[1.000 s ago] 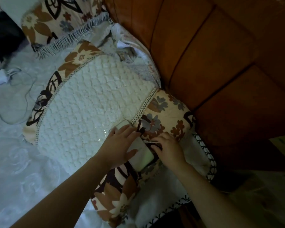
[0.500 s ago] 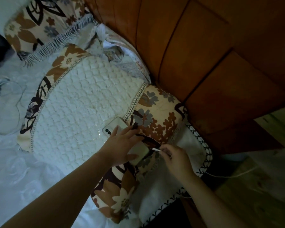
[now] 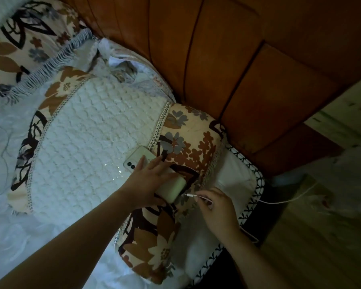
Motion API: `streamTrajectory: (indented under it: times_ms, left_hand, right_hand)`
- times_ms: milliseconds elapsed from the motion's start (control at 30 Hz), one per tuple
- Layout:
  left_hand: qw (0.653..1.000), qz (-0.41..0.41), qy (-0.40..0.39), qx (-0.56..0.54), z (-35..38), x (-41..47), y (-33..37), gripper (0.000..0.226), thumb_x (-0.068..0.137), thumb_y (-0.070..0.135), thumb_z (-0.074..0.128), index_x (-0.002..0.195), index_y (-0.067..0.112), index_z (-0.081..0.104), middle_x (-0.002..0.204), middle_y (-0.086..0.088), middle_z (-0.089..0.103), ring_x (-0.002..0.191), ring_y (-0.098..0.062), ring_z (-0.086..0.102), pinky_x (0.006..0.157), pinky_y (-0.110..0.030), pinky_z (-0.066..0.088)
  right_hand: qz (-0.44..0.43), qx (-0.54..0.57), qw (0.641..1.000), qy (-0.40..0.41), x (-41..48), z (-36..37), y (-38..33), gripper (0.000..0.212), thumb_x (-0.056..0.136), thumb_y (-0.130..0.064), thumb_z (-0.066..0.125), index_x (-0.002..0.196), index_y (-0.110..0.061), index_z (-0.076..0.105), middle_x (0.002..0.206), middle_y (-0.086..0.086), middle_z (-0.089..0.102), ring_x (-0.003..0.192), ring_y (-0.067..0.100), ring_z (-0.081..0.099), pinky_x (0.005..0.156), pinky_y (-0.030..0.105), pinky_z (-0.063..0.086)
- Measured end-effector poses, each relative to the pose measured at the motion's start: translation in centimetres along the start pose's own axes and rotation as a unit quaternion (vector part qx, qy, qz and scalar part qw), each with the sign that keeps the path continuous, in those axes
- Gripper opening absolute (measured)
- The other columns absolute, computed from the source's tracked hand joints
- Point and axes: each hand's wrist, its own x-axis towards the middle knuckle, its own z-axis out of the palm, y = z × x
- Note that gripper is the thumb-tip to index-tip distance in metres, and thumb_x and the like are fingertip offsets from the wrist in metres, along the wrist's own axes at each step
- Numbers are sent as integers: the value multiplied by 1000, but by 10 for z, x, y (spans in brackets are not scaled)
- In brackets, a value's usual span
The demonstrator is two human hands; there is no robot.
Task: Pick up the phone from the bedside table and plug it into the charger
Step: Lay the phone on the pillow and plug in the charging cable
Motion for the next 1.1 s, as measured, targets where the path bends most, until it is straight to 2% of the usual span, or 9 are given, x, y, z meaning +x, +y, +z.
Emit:
streamTrajectory:
  times_ms: [100,233,333,433,733,900,1033,1100]
  left_hand:
    - [1000,21,-2,15,3,5,-2,97,64,55,69,142,38,13,156,-1,14,137,-19,-11,101,-54,-17]
    - [999,41,2,23,-1,16,-1,93,63,58,68,141,32,24,150,-2,30,140,-27,13,104,-53,-10]
    - [999,43,11,17,-5,18,0,90,64,60,66,139,29,29,146,-3,36,137,-29,20,107,-52,-6]
    - [999,38,32,-6,-10,12,2,91,62,63,66,138,28,31,142,-3,41,133,-30,27,109,-55,6]
    - [993,32,41,-109,-22,-15,2,87,69,67,59,141,27,28,142,-5,40,131,-31,30,105,-58,28]
    - [985,17,78,-151,-31,-22,6,87,69,62,64,140,25,30,141,-6,41,130,-28,32,104,-48,30]
    - [981,0,88,-172,-36,-26,7,89,68,64,63,140,25,29,140,-6,41,127,-24,33,100,-35,26]
    - [979,-4,87,-182,-36,-28,8,88,68,63,63,140,25,28,141,-6,39,127,-22,31,99,-34,25]
  right_hand:
    - [8,6,1000,18,-3,4,-2,15,86,-26,65,98,-19,70,86,-6,59,72,4,54,60,10,41]
    - [9,2,999,31,-3,3,-4,15,86,-27,65,96,-19,72,81,-7,56,70,6,55,58,17,44]
    - [17,7,999,49,-1,1,-7,12,85,-24,67,93,-19,72,80,-12,54,71,-2,54,58,8,40]
    - [17,31,997,73,1,-1,-13,9,83,-18,68,91,-18,72,81,-13,55,77,-10,54,60,3,38]
    - [-16,60,995,76,1,-8,-36,10,83,-11,67,91,-17,71,86,-8,60,83,-2,56,64,4,41]
    - [-34,60,994,82,0,-16,-48,12,82,-10,68,92,-16,71,88,-6,62,80,2,59,65,9,46]
    - [-43,71,994,75,2,-18,-55,10,82,-10,69,90,-15,72,85,-11,60,82,1,58,64,7,44]
    - [-48,68,994,76,4,-19,-57,10,81,-11,69,90,-16,72,84,-11,60,81,1,58,64,7,43]
